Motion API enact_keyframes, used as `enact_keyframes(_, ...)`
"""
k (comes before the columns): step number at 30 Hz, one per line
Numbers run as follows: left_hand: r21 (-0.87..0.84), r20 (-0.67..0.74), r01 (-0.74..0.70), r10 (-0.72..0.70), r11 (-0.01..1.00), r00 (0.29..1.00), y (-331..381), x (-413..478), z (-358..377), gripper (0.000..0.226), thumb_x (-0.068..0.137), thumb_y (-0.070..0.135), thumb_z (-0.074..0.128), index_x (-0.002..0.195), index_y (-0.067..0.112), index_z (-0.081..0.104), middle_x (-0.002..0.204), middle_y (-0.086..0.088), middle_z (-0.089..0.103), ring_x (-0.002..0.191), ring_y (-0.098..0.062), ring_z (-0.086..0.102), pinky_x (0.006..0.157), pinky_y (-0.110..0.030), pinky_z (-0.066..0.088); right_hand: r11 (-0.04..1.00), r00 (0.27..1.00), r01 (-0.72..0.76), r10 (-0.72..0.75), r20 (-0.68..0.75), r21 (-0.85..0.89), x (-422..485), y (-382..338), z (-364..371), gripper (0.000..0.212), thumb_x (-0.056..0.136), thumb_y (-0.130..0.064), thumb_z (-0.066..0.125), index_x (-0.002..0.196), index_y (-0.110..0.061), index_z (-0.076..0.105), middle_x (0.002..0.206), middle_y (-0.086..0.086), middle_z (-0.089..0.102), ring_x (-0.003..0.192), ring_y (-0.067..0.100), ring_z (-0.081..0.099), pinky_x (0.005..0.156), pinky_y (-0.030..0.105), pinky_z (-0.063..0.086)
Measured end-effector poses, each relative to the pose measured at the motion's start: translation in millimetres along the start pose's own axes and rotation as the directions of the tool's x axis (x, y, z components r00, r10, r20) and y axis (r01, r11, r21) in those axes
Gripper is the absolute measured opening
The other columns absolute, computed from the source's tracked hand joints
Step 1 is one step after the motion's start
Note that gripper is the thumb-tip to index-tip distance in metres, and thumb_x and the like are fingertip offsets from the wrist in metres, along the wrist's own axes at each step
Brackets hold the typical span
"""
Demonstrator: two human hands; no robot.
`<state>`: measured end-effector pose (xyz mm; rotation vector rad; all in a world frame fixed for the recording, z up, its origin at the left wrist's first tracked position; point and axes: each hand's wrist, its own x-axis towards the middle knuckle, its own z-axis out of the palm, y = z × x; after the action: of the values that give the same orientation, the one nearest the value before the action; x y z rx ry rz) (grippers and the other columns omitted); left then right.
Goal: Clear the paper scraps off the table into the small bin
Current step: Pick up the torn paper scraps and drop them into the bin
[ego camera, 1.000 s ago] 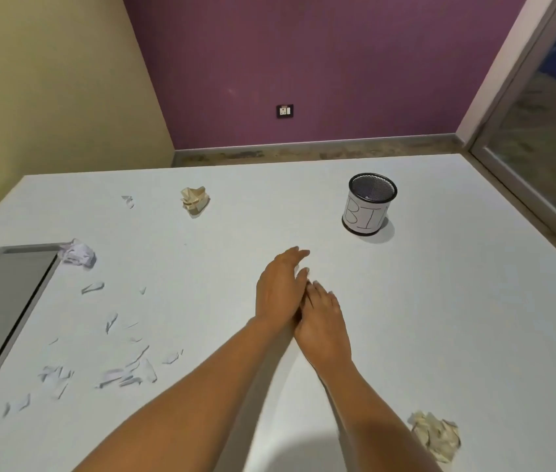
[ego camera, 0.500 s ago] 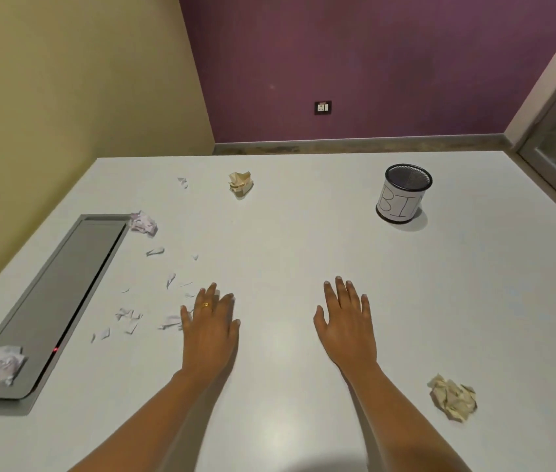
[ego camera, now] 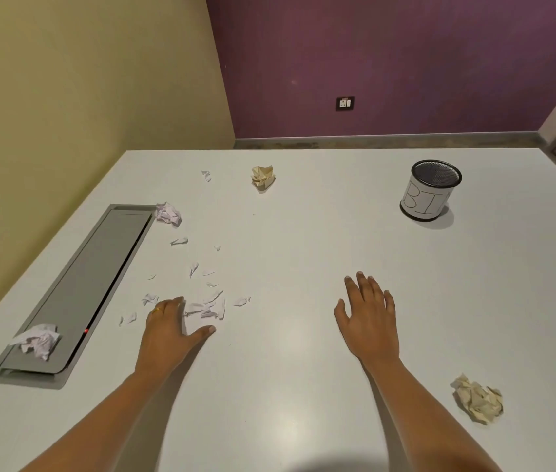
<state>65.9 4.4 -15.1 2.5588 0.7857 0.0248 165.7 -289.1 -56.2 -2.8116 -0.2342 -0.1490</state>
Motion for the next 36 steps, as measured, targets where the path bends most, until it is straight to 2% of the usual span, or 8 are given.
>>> enact_keyframes(6,-0.036,-0.001,-0.032,0.032,0.999,0.999,12,7,4,0.062,0.073,0.027,0.077,0.125,0.005,0.052,0.120,-0.019,0.055,0.111,-0.033,0.052,0.091,-0.041,0.043,1.000,1.000,-0.006,0.006,-0.016,0.005,0,-1,-1,0.047,0.091,-0.027,0.050,0.136,-0.013,0.047,0.146,0.010,0.043,0.138,0.025,0.037,0.113,0.047,0.025)
enact_keyframes(10,-0.050,0.011,-0.063,0.064,0.997,0.998,15,13,3,0.041,0.078,0.020,0.073,0.115,0.008,0.062,0.095,-0.013,0.058,0.089,-0.024,0.053,0.079,-0.031,0.041,1.000,1.000,-0.006,0.006,-0.007,-0.003,0,0,-1,0.047,0.092,-0.028,0.048,0.137,-0.013,0.046,0.147,0.009,0.042,0.138,0.024,0.036,0.114,0.046,0.024)
enact_keyframes(16,-0.037,-0.055,-0.084,0.082,0.996,0.995,16,16,9,0.022,0.081,0.014,0.068,0.102,0.005,0.070,0.093,-0.017,0.066,0.094,-0.030,0.058,0.073,-0.028,0.036,1.000,1.000,-0.012,0.012,-0.005,0.002,0,0,0,0.047,0.092,-0.028,0.047,0.137,-0.014,0.045,0.148,0.008,0.041,0.139,0.023,0.035,0.114,0.045,0.023)
enact_keyframes(21,-0.081,-0.113,-0.080,0.070,0.994,0.991,16,14,11,0.011,0.082,0.007,0.066,0.089,0.002,0.073,0.089,-0.019,0.071,0.086,-0.031,0.061,0.072,-0.027,0.038,1.000,1.000,-0.017,0.017,0.000,-0.001,0,0,0,0.047,0.093,-0.029,0.046,0.138,-0.015,0.044,0.149,0.007,0.039,0.139,0.022,0.034,0.115,0.044,0.022)
enact_keyframes(26,-0.203,-0.118,-0.026,0.002,0.979,0.993,18,15,7,0.010,0.082,0.006,0.067,0.082,-0.001,0.073,0.083,-0.017,0.073,0.070,-0.021,0.057,0.070,-0.025,0.039,1.000,1.000,-0.017,0.017,-0.003,0.005,0,0,1,0.047,0.092,-0.028,0.046,0.137,-0.015,0.045,0.148,0.007,0.041,0.138,0.022,0.035,0.114,0.045,0.023)
enact_keyframes(31,-0.286,-0.137,-0.045,0.006,0.957,0.991,28,17,1,0.010,0.083,0.004,0.064,0.080,0.000,0.073,0.073,-0.016,0.071,0.061,-0.027,0.057,0.065,-0.027,0.042,1.000,1.000,-0.022,0.022,-0.016,0.022,0,0,1,0.046,0.092,-0.027,0.048,0.136,-0.015,0.047,0.147,0.008,0.042,0.138,0.023,0.036,0.114,0.045,0.024)
enact_keyframes(34,-0.295,-0.146,-0.088,0.046,0.952,0.988,45,23,0,0.010,0.083,0.002,0.063,0.080,0.001,0.072,0.069,-0.010,0.068,0.063,-0.023,0.058,0.056,-0.008,0.041,0.999,1.000,-0.022,0.022,-0.011,0.029,0,0,1,0.046,0.092,-0.028,0.046,0.137,-0.015,0.045,0.148,0.007,0.040,0.139,0.022,0.035,0.115,0.045,0.022)
enact_keyframes(36,-0.313,-0.137,-0.129,0.089,0.941,0.987,62,28,0,0.010,0.082,0.001,0.063,0.078,0.001,0.072,0.068,-0.006,0.066,0.064,-0.023,0.060,0.058,-0.001,0.040,0.999,1.000,-0.022,0.023,-0.008,0.032,0,1,1,0.046,0.093,-0.029,0.045,0.138,-0.016,0.044,0.149,0.006,0.039,0.140,0.021,0.033,0.116,0.044,0.021)
